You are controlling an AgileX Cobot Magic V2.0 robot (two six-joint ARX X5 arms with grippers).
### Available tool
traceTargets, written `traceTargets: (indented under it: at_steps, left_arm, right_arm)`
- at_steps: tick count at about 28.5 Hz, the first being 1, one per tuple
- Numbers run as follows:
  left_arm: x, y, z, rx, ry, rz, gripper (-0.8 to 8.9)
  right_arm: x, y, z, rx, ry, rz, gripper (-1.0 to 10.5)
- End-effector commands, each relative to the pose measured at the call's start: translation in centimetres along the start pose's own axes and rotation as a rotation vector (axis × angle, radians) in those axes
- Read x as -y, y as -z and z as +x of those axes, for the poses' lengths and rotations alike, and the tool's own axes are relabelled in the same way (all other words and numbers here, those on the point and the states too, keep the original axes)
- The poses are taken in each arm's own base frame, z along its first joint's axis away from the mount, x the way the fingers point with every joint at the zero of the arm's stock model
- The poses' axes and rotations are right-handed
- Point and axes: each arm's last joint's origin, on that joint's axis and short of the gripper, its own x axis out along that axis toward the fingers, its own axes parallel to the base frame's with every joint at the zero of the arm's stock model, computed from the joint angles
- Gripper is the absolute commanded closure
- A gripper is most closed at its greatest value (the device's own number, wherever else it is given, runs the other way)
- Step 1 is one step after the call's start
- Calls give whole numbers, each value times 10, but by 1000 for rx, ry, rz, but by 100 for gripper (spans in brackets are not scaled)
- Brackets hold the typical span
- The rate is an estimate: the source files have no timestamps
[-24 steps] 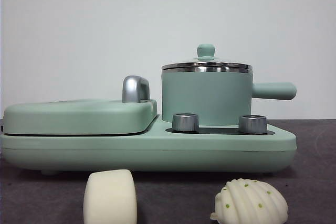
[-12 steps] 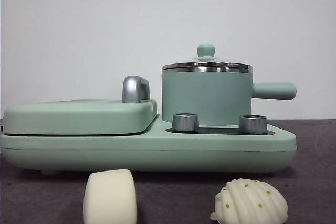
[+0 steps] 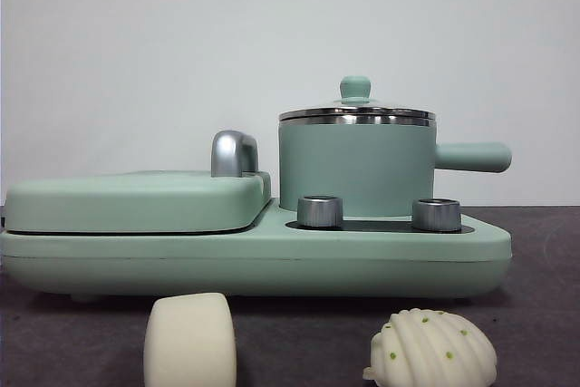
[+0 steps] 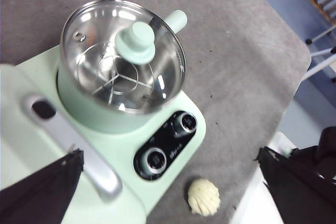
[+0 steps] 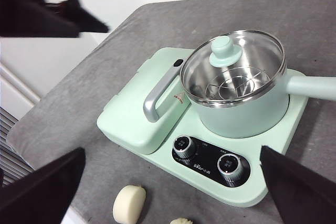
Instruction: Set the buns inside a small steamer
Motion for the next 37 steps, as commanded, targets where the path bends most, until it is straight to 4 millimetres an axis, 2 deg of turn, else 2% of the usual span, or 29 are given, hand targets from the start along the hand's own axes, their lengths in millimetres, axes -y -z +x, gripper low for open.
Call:
traceTargets:
  at_steps: [1,8,12,17,24,26,31,37]
  left_arm:
    - [-9,-18,25,-33,12,19,291]
    - [-15,-50,79,-135,-20,41,291]
    - [-9,-67,103,-202,-70,85,291]
    - [2,-84,126,-198,-153,140,292]
    - [21,-82,152,-228,-240,230,304]
    - [22,-80,159,-240,-260,244,340]
    - [16,-75,177,-272,-257,247,358]
    - [13,-73,183,-287,-253,270,513]
  right_arm:
    - [-3,-4,-2,15,-9,-10,370]
    - [-3,-4,-2,15,-7,-11,370]
    - [-3,-4,-2,16,-5,-12,370]
    - [-3,-4,-2,15,-5,-18,370]
    - [-3,-4,-2,16,-5,-30,370]
    - [-3,-4,-2,15,-5,-29,370]
    - [-3,-4,-2,14,-5,-28,370]
    - [-3,-4,-2,15,-5,-29,370]
